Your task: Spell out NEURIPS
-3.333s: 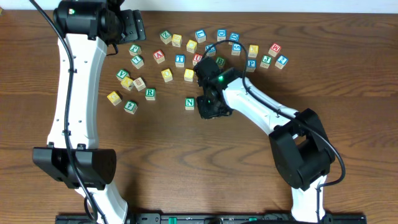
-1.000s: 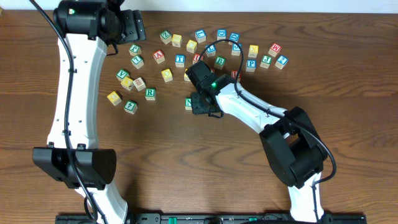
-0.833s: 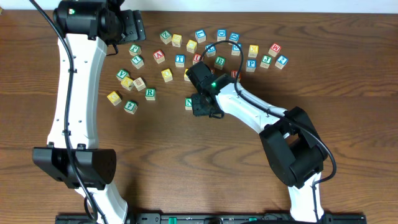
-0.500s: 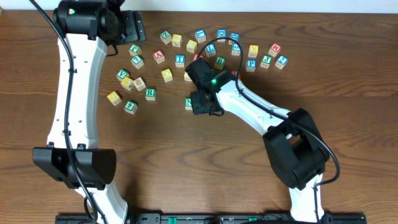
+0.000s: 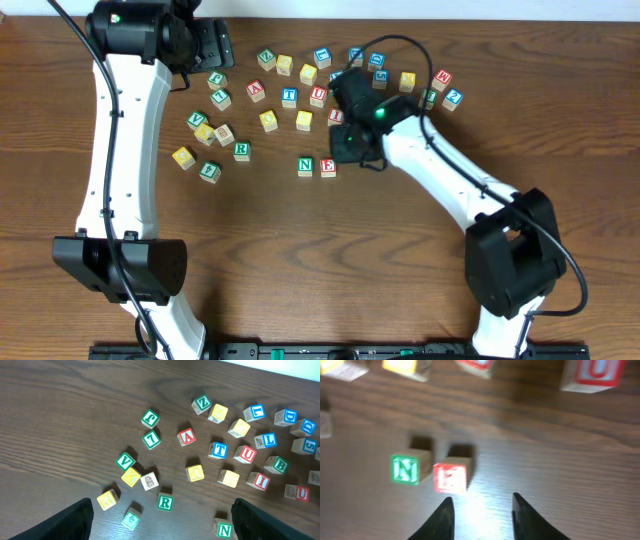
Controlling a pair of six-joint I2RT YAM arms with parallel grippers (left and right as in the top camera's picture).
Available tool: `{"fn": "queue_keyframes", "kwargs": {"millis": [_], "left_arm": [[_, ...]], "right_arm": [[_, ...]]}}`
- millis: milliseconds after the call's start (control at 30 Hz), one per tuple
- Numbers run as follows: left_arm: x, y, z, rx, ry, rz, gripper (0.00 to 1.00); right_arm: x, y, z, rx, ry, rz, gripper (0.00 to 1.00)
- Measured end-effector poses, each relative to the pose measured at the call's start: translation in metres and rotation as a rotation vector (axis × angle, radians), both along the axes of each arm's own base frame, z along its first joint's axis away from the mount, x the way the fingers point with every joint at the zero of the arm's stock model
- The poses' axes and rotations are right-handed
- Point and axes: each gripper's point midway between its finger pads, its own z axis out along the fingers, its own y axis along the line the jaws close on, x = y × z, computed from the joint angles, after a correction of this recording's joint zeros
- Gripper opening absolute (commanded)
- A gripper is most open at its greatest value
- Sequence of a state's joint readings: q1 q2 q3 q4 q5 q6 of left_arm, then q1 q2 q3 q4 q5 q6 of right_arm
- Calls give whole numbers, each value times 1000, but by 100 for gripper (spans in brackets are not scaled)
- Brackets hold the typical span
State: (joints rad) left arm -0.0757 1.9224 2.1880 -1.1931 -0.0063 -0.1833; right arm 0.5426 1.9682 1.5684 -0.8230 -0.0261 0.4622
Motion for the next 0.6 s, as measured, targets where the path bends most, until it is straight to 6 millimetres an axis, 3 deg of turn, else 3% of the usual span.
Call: {"fn": "queue_keyframes", "kwargs": {"millis": [133,433,600], "left_arm": [[0,0,0,0,0,0,87],[-1,0,0,0,3,0,87],[-1,0,-1,0,4,0,87]], "right_arm": [[5,-7,-6,1,-3,-20,22],[0,-9,-42,-5,22,-37,17],[3,-8,-45,8,7,-43,17]]}}
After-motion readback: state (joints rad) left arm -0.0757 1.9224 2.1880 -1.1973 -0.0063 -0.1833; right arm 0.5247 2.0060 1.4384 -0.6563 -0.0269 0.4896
